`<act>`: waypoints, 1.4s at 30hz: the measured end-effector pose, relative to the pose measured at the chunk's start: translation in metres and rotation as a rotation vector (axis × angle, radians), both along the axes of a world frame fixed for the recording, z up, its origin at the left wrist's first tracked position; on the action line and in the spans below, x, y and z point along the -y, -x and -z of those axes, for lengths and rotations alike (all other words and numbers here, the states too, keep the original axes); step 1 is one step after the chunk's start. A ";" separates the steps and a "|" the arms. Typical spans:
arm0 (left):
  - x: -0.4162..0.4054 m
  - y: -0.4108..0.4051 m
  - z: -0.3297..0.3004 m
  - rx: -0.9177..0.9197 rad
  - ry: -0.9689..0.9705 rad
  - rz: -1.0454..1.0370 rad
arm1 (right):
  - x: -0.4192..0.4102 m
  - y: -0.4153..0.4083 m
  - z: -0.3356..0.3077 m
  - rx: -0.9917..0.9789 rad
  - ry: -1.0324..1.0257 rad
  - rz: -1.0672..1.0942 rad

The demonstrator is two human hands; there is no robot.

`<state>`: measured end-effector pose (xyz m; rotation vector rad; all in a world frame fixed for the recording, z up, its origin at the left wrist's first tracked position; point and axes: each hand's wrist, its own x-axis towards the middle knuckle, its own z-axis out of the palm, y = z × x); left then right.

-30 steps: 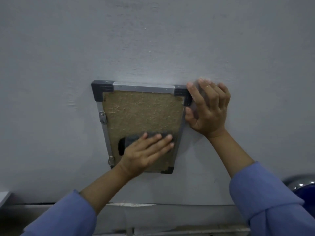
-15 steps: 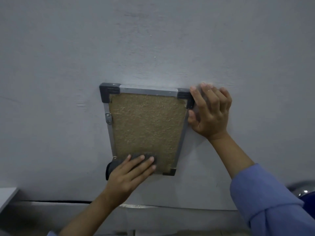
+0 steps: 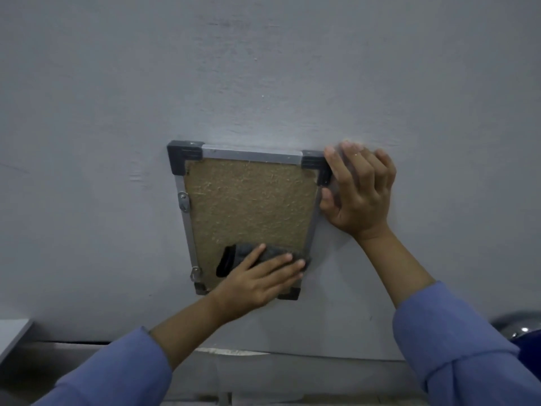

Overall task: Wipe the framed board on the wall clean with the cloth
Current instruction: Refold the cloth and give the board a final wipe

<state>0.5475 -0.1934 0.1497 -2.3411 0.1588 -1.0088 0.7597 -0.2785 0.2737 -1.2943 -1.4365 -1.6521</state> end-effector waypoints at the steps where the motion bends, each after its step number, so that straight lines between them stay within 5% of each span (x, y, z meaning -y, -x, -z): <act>1: -0.004 0.008 0.012 -0.103 -0.053 -0.005 | 0.000 0.000 0.001 0.001 0.000 0.000; 7: -0.023 0.049 0.031 -0.506 -0.155 -0.098 | -0.002 -0.003 0.002 0.009 0.003 -0.004; 16: -0.009 0.069 -0.005 -0.306 -0.079 0.024 | 0.000 -0.001 0.002 0.010 -0.011 -0.005; 23: 0.015 0.017 0.008 -0.470 -0.140 -0.148 | 0.001 -0.001 0.002 0.023 -0.005 0.007; 39: -0.047 0.116 -0.022 -0.553 -0.065 -0.190 | 0.003 0.001 0.001 -0.025 0.027 -0.002; 42: -0.038 0.108 -0.032 -0.438 -0.127 -0.121 | 0.001 0.002 0.001 -0.011 0.018 0.010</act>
